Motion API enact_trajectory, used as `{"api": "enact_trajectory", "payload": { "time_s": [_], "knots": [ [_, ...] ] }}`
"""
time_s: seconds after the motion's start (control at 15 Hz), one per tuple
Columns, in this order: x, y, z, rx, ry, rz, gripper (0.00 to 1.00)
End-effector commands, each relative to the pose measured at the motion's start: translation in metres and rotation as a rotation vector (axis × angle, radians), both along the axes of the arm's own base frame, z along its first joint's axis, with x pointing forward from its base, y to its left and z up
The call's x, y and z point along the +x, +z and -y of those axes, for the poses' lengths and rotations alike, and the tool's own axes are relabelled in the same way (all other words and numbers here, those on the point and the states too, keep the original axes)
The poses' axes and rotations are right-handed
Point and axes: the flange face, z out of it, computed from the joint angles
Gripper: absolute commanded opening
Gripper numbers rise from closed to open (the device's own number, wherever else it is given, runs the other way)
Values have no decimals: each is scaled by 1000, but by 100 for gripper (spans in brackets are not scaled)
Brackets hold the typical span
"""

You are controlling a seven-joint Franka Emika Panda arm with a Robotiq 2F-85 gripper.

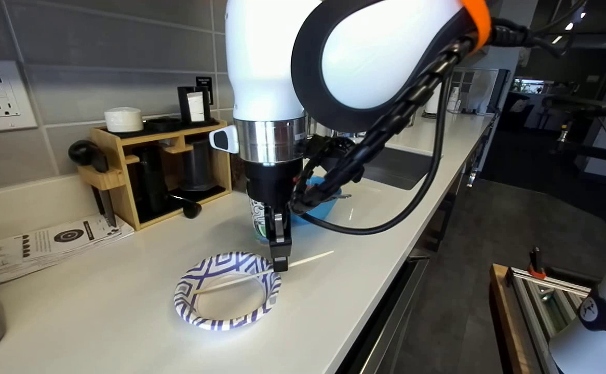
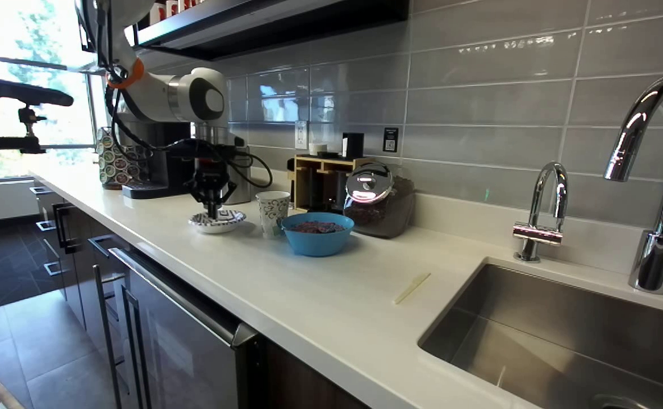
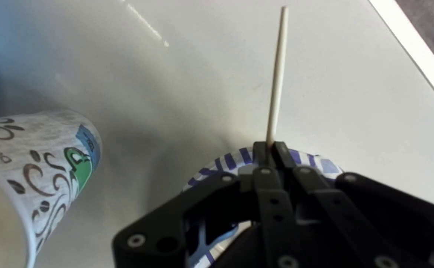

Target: Pick up the chopstick and place it in the white paper bowl

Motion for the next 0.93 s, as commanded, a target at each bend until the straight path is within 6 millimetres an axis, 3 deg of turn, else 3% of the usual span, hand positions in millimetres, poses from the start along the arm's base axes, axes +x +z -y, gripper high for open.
{"api": "enact_trajectory", "payload": {
  "time_s": [0.0,0.53,0.6,0.67,0.87],
  "knots": [
    [-3,-9,1,-2,-21,12,1],
    [-4,-12,5,-3,-30,7,1],
    [-4,-13,6,-1,-30,8,30],
    [-4,-13,6,-2,-30,11,32],
    [-3,-12,5,5,-30,20,54]
  ]
}}
